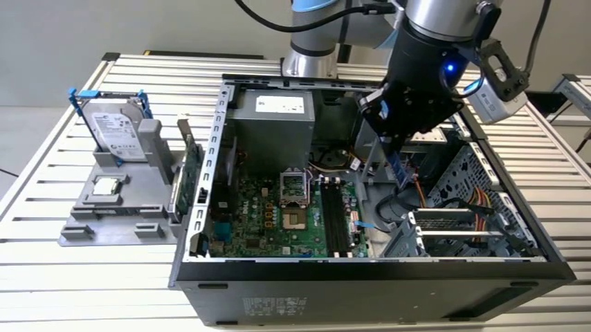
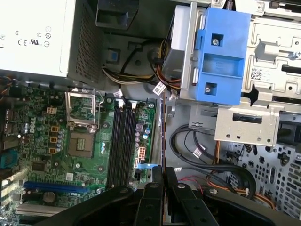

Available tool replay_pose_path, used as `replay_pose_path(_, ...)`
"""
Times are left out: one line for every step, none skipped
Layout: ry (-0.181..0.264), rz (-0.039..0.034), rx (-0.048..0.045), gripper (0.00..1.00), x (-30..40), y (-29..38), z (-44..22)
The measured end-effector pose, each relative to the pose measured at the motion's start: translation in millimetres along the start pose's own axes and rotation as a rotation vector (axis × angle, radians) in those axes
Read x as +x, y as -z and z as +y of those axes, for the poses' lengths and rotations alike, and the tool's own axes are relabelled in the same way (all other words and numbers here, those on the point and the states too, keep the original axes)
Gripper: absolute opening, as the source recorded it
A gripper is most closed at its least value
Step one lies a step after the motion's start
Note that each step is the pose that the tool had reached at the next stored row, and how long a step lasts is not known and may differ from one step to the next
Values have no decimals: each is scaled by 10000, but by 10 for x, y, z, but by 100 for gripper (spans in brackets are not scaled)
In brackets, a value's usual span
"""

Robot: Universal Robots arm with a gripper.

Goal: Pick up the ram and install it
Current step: 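Insert the ram into the slot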

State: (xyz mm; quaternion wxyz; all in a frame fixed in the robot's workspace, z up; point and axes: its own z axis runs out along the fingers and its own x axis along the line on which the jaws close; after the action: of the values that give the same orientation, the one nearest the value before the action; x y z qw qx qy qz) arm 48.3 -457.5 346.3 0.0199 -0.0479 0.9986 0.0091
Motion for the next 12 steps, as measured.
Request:
replay_pose_path(0,0,0,0,0,-3,0)
replay_pose_path(0,0,0,0,0,-6,0)
replay_pose_path(0,0,0,0,0,-9,0)
replay_pose_path(1,0,0,0,0,-12,0)
replay_pose_path(2,0,0,0,0,-15,0)
replay_pose_path(3,0,0,0,-1,-19,0)
replay_pose_path(3,0,0,0,-1,-21,0)
replay_pose_path(3,0,0,0,0,-24,-1)
replay_pose_path(3,0,0,0,0,-28,-1)
replay_pose_path(2,0,1,0,0,-27,-1)
replay_pose_path(1,0,1,0,1,-27,-1)
replay_pose_path(2,0,1,0,1,-27,-1)
